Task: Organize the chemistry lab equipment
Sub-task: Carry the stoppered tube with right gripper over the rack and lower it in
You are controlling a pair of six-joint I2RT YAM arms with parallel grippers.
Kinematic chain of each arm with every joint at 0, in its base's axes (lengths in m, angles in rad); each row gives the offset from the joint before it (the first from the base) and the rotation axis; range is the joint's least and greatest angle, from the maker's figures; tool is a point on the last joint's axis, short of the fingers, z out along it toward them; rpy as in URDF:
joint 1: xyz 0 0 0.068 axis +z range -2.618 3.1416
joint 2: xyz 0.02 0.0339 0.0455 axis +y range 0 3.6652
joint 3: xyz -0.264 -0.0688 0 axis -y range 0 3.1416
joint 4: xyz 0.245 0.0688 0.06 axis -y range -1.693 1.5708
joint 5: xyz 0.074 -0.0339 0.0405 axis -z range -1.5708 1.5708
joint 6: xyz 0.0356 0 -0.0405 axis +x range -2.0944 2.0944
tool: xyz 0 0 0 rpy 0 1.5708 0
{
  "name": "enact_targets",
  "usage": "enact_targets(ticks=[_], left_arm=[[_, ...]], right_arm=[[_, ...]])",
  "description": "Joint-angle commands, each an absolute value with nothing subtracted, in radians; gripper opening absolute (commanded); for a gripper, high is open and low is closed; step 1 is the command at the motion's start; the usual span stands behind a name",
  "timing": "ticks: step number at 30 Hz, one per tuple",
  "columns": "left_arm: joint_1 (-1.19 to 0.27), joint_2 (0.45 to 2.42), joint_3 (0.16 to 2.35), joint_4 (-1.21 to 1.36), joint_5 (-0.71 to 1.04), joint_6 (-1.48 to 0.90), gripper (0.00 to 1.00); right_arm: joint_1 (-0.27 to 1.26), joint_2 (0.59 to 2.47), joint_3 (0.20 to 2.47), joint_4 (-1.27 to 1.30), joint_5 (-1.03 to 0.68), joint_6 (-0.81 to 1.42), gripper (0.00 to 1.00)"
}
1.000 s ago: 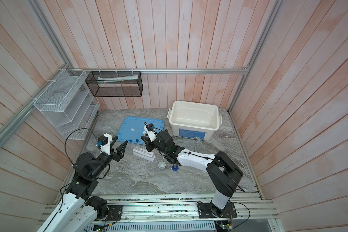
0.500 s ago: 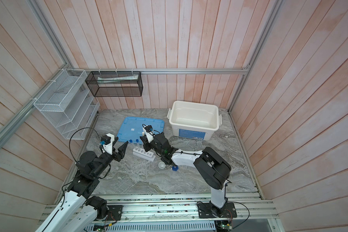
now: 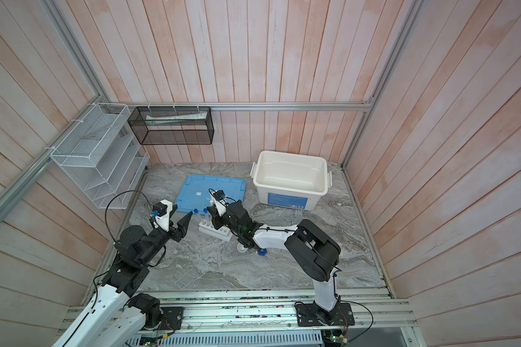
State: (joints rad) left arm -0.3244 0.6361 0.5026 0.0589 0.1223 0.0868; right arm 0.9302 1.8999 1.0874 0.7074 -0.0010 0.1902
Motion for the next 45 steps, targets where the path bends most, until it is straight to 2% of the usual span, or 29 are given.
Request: enact_targets(ticks=[1,45], left_arm=[[-0.321,0.635,0.488,0.061,0.129,0.103,0.65],[-0.319,0.614,0.478,0.063,0.135,0.106,0.65]], right_arm=[[0.94,1.914,1.11,0.718,0.017,0.186,0.06],[1.005,1.991,1.095,0.754,0.148,0.095,0.06]])
